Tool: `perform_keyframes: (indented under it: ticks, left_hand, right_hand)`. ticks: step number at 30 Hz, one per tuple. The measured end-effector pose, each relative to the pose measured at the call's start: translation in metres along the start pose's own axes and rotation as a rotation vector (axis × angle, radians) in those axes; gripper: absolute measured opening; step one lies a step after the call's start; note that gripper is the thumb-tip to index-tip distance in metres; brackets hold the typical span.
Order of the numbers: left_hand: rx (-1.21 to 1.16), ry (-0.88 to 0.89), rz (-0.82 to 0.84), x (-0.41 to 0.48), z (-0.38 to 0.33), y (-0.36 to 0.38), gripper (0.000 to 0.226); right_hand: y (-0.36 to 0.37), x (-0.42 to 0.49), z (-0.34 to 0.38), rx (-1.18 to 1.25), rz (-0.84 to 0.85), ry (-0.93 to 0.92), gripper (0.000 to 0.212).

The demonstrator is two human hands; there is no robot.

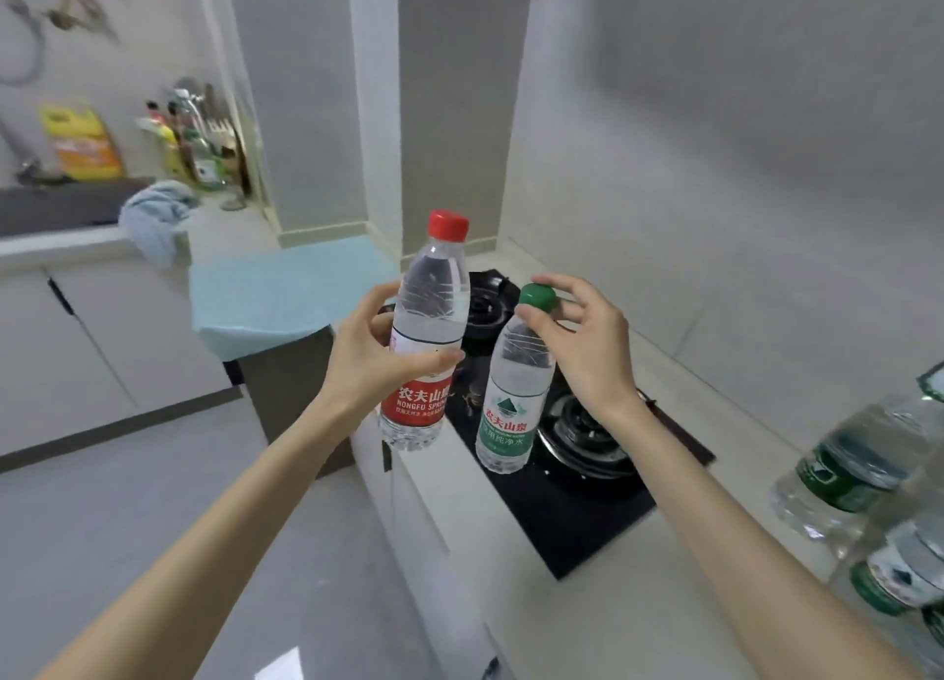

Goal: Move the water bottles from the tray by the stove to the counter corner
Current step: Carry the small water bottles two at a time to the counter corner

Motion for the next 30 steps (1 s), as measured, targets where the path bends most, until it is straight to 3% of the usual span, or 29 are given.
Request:
perform_keyframes:
  ticks: [7,15,30]
  left_hand:
    - [0.009,-0.005,-0.192,0.005,0.002,-0.133,0.076]
    - [0.088,0.007,-0.396,0.002,-0.005,-0.298,0.069]
    - [0.255,-0.009,-0.870,-0.056,0.003,-0.562,0.070]
  right_hand:
    - [0.127,0.024,0.065,0.093,0.207,-0.114,0.033]
    - [0.286,0.039,0.149,0.228,0.327,-0.244,0.034]
    - [0.563,0.033,0.292,0.483,0.664,-0.451,0.034]
Point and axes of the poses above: each hand's wrist, its own x-axis towards the middle knuckle, its own y-axis out of the palm, z = x × y, the point moved 1 cm from there along x, towards the middle knuckle, and after that the axes turned 8 degrees about -x, right-handed, at the moved point
